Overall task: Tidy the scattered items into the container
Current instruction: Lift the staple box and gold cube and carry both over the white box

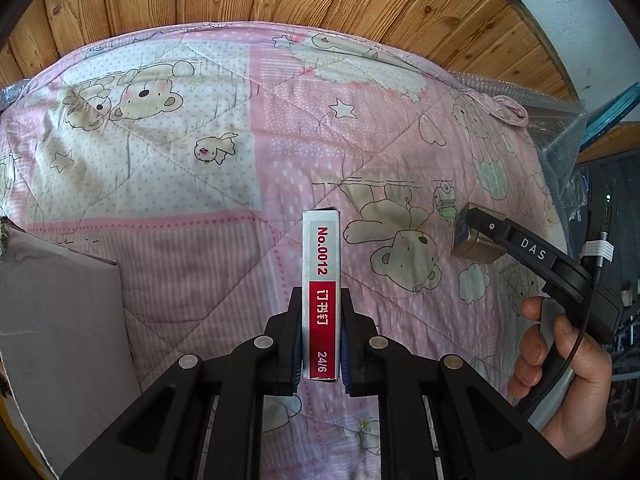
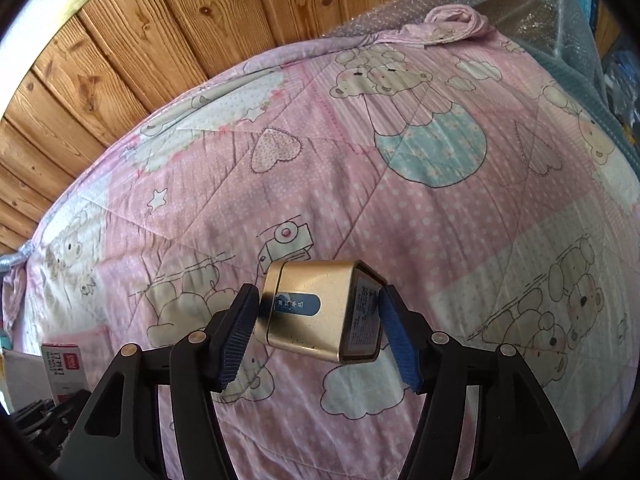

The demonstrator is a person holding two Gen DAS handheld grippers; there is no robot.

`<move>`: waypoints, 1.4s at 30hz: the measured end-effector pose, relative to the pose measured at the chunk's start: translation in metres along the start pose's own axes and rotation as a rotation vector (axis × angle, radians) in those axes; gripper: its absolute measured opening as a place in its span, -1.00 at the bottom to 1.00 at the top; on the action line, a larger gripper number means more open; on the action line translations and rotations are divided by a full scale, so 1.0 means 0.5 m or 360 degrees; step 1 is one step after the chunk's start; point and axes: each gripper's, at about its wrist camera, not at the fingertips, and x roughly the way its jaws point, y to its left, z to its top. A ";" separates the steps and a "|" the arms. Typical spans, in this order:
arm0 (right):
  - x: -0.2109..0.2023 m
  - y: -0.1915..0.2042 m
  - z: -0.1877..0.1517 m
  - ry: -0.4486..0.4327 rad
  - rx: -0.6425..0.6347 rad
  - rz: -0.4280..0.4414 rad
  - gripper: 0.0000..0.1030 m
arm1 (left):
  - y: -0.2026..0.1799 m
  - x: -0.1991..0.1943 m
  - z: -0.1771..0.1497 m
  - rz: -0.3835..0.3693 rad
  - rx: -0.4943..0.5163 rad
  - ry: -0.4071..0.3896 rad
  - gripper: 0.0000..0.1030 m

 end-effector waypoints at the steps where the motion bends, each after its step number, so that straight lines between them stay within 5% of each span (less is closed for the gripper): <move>1: -0.002 0.001 0.000 0.0006 0.0001 -0.0013 0.27 | 0.000 -0.002 0.000 -0.0005 -0.0002 -0.0004 -0.70; 5: -0.016 0.011 0.001 -0.0026 -0.0003 -0.0078 0.30 | 0.005 -0.005 -0.001 -0.0017 -0.0016 -0.0005 -0.70; 9: 0.023 -0.003 -0.006 0.0086 0.0045 -0.0143 0.30 | 0.002 -0.001 -0.003 -0.0023 -0.0015 0.0012 -0.70; 12: 0.018 -0.046 -0.018 0.0078 0.0204 -0.0043 0.04 | -0.005 -0.003 -0.002 -0.0031 -0.0001 0.0009 -0.70; 23: -0.046 -0.045 -0.046 0.0054 0.0142 0.0059 0.03 | -0.035 -0.034 -0.008 -0.0032 0.0055 -0.0011 -0.70; 42: -0.204 0.018 -0.263 0.0122 -0.0182 0.0156 0.03 | -0.084 -0.220 -0.140 0.0114 0.0102 -0.0149 -0.70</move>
